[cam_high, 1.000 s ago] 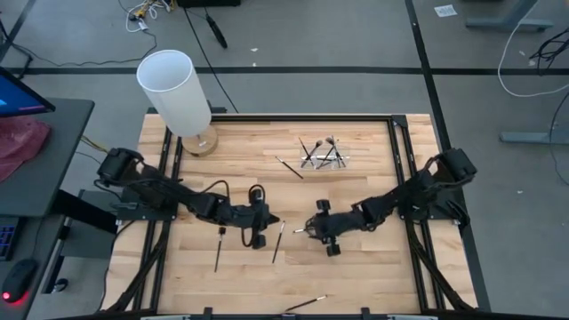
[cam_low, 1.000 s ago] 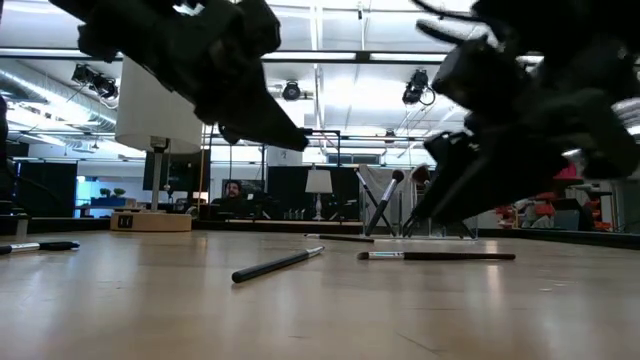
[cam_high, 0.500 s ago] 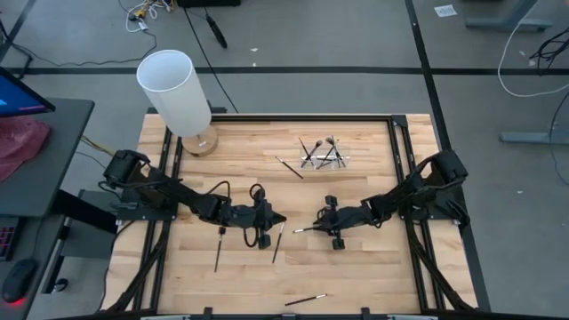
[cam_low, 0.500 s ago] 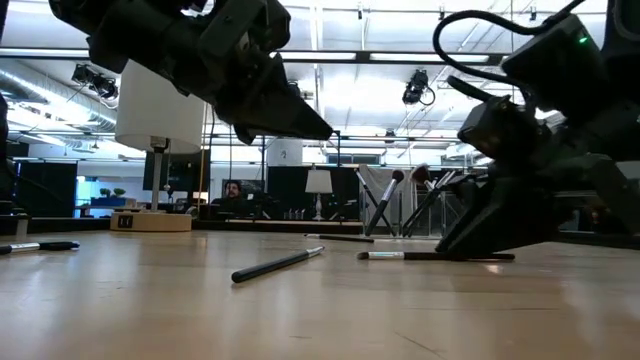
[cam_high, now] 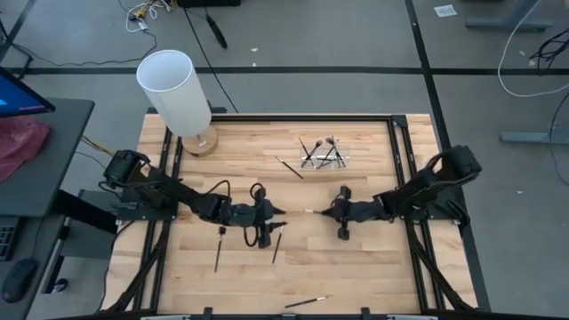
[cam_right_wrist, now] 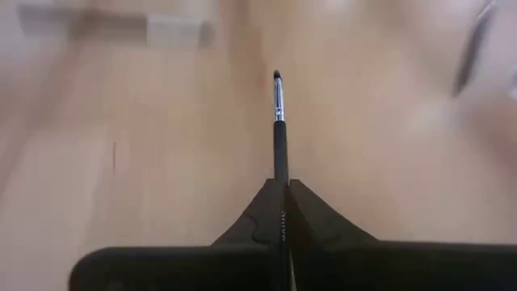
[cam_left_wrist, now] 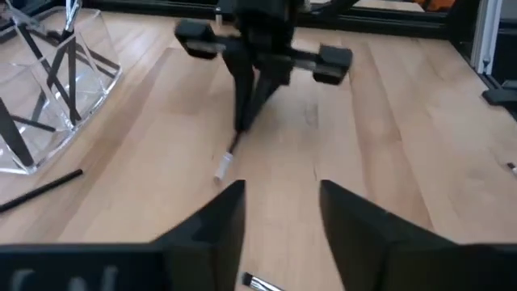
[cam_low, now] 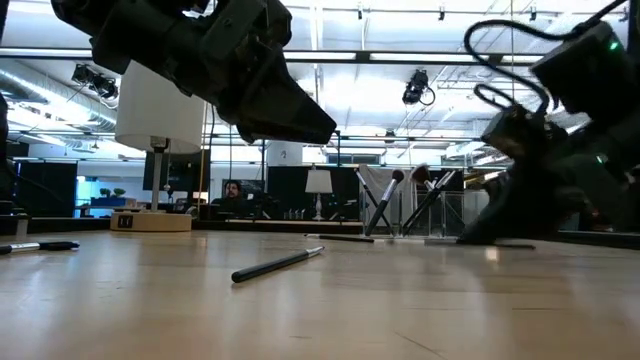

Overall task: Put items in baskets/containers
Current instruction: Put the black eyeshadow brush into the transparent organizer

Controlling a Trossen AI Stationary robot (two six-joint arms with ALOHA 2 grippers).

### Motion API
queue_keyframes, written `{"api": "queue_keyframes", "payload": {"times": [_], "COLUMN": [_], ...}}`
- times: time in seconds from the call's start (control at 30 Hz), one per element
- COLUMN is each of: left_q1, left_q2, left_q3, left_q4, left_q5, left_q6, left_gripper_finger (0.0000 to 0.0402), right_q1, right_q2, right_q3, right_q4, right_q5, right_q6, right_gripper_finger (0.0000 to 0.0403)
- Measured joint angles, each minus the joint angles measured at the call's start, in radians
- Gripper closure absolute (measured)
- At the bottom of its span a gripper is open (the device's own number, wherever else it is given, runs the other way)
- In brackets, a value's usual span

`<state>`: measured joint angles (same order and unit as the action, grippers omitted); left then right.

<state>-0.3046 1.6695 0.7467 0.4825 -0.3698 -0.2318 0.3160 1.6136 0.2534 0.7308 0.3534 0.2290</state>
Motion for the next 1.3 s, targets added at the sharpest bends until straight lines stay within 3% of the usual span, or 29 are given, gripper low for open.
{"api": "queue_keyframes", "payload": {"times": [0.23, 0.43, 0.53, 0.73, 0.9, 1.17, 1.3], "left_q1": [0.0, 0.005, 0.014, 0.046, 0.048, 0.041, 0.034], "left_q2": [0.0, 0.047, 0.097, 0.143, 0.144, 0.143, 0.144], "left_q3": [0.0, -0.001, 0.0, 0.0, 0.041, 0.2, 0.216], "left_q4": [0.074, 0.386, 0.608, 0.907, 0.913, 0.676, 0.66], "left_q5": [-0.028, -0.031, -0.022, 0.203, 0.237, 0.278, 0.277], "left_q6": [0.099, 0.273, 0.351, 0.401, 0.44, 0.478, 0.5], "left_gripper_finger": [0.0175, 0.0173, 0.0178, 0.0179, 0.0179, 0.018, 0.0202], "right_q1": [0.066, 0.099, 0.106, 0.105, 0.105, 0.105, 0.106], "right_q2": [-0.118, -0.12, -0.12, -0.12, -0.12, -0.12, -0.121], "right_q3": [-0.013, 0.0, 0.029, 0.103, 0.136, 0.146, 0.146], "right_q4": [0.27, 0.653, 0.717, 0.685, 0.679, 0.655, 0.632], "right_q5": [0.134, 0.054, -0.045, -0.116, -0.157, -0.162, -0.161], "right_q6": [-0.073, -0.284, -0.354, -0.412, -0.449, -0.455, -0.454], "right_gripper_finger": [0.0401, 0.0401, 0.0402, 0.0401, 0.0401, 0.0401, 0.0401]}}
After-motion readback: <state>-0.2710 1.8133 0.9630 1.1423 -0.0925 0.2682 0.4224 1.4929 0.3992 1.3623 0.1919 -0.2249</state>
